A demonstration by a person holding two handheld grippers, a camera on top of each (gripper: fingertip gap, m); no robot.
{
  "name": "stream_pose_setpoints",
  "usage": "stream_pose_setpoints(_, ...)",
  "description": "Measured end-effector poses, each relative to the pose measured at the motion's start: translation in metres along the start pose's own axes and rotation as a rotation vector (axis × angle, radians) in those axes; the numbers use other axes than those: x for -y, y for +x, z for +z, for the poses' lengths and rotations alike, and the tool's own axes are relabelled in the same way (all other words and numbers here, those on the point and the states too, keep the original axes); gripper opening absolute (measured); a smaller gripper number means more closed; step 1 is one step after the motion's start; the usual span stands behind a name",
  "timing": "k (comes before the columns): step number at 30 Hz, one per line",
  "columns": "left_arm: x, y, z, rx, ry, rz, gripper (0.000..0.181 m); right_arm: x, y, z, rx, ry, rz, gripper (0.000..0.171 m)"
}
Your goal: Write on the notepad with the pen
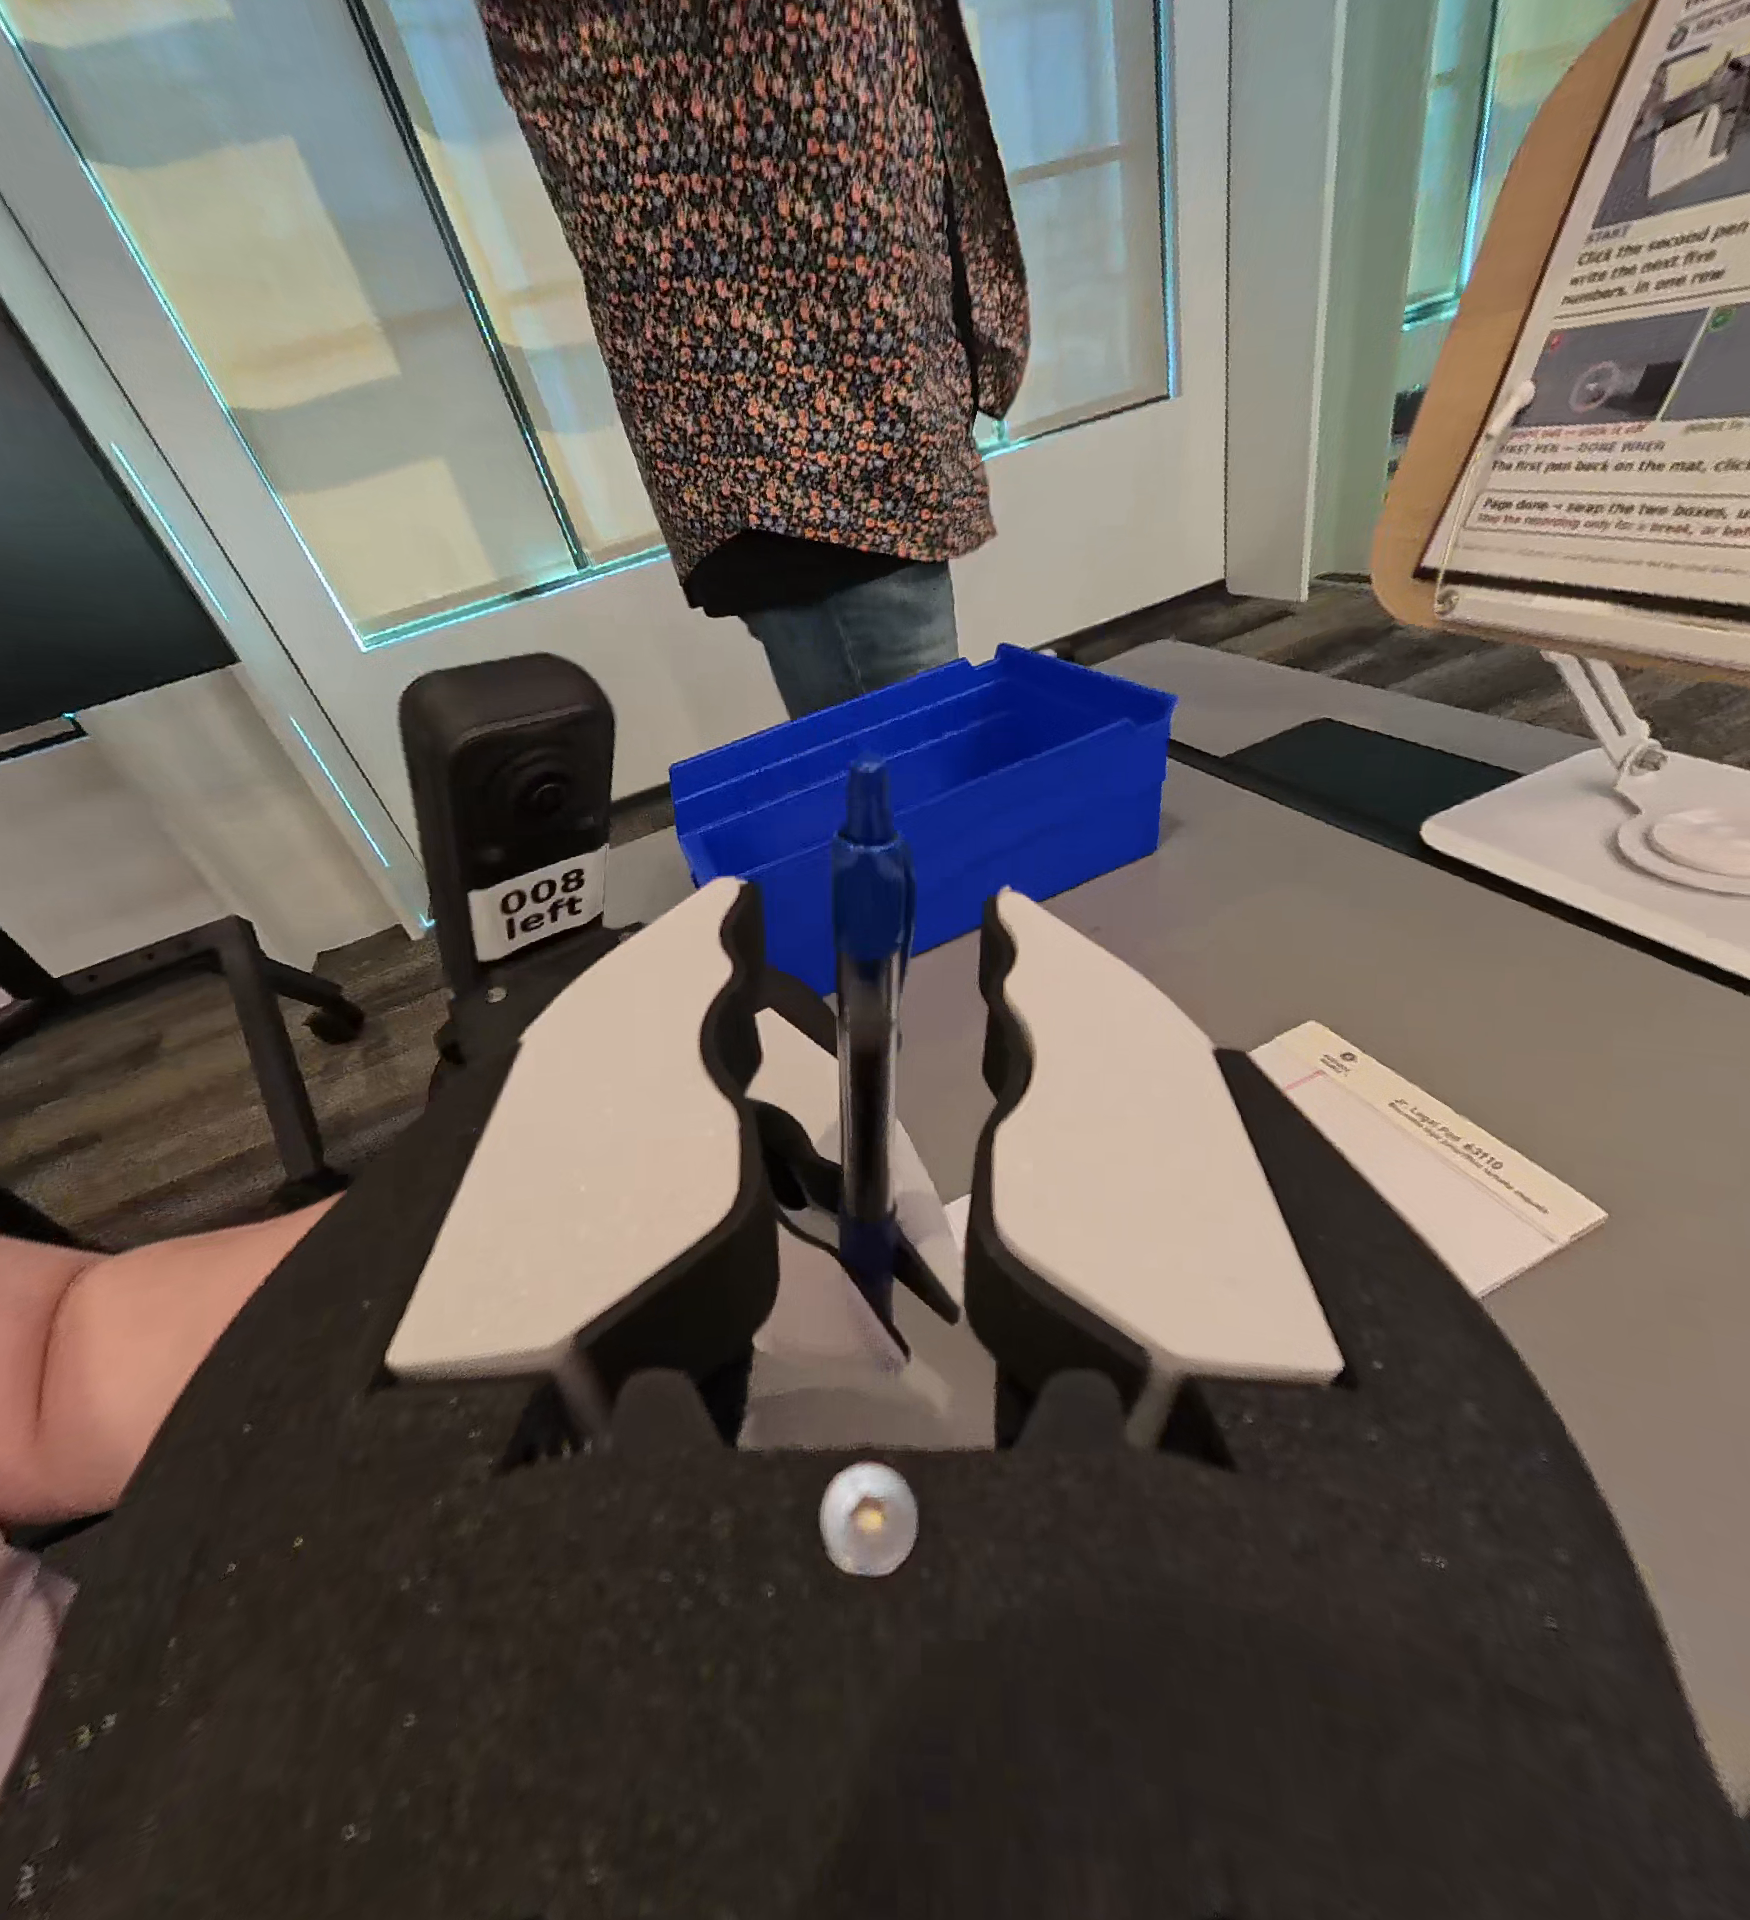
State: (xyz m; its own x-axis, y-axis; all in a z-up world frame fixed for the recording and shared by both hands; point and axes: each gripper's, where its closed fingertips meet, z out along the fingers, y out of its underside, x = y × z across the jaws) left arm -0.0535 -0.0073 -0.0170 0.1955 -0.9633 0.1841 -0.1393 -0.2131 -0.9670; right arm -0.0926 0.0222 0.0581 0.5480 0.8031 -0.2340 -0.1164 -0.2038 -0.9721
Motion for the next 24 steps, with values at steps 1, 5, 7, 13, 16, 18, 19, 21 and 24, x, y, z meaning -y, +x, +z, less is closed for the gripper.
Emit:
stream_pose_setpoints(1, 0.001, 0.000, 0.000, 0.005, 0.006, 0.013, 0.012, 0.000, -0.002, 0.002, 0.006, -0.002, 0.007, 0.038)
stream_pose_setpoints(5, -0.001, 0.001, 0.001, 0.020, -0.005, 0.037, 0.012, -0.001, -0.003, 0.005, 0.018, 0.001, 0.036, 0.028)
stream_pose_setpoints(7, -0.002, 0.002, 0.001, 0.013, -0.009, 0.034, 0.012, -0.003, -0.002, 0.007, 0.016, -0.005, 0.045, 0.025)
stream_pose_setpoints(13, 0.001, -0.001, 0.001, 0.028, 0.016, 0.016, 0.012, 0.000, 0.002, 0.006, 0.010, 0.037, 0.049, 0.007)
stream_pose_setpoints(16, 0.001, -0.001, 0.002, 0.035, 0.016, 0.011, 0.012, 0.000, 0.001, 0.007, 0.023, 0.036, 0.052, 0.007)
stream_pose_setpoints(18, 0.001, -0.002, 0.001, 0.049, 0.021, 0.020, 0.012, -0.001, 0.000, 0.005, 0.020, 0.030, 0.027, 0.007)
stream_pose_setpoints(19, 0.001, -0.002, 0.000, 0.044, 0.021, 0.023, 0.012, -0.001, -0.002, 0.005, 0.035, 0.021, 0.022, 0.006)
stream_pose_setpoints(21, -0.001, 0.000, -0.001, 0.010, 0.012, 0.004, 0.026, 0.000, -0.006, 0.003, 0.072, 0.023, 0.016, 0.006)
stream_pose_setpoints(24, -0.001, 0.014, -0.003, -0.133, 0.012, -0.036, 0.039, 0.002, -0.020, 0.000, 0.186, 0.017, 0.003, 0.006)
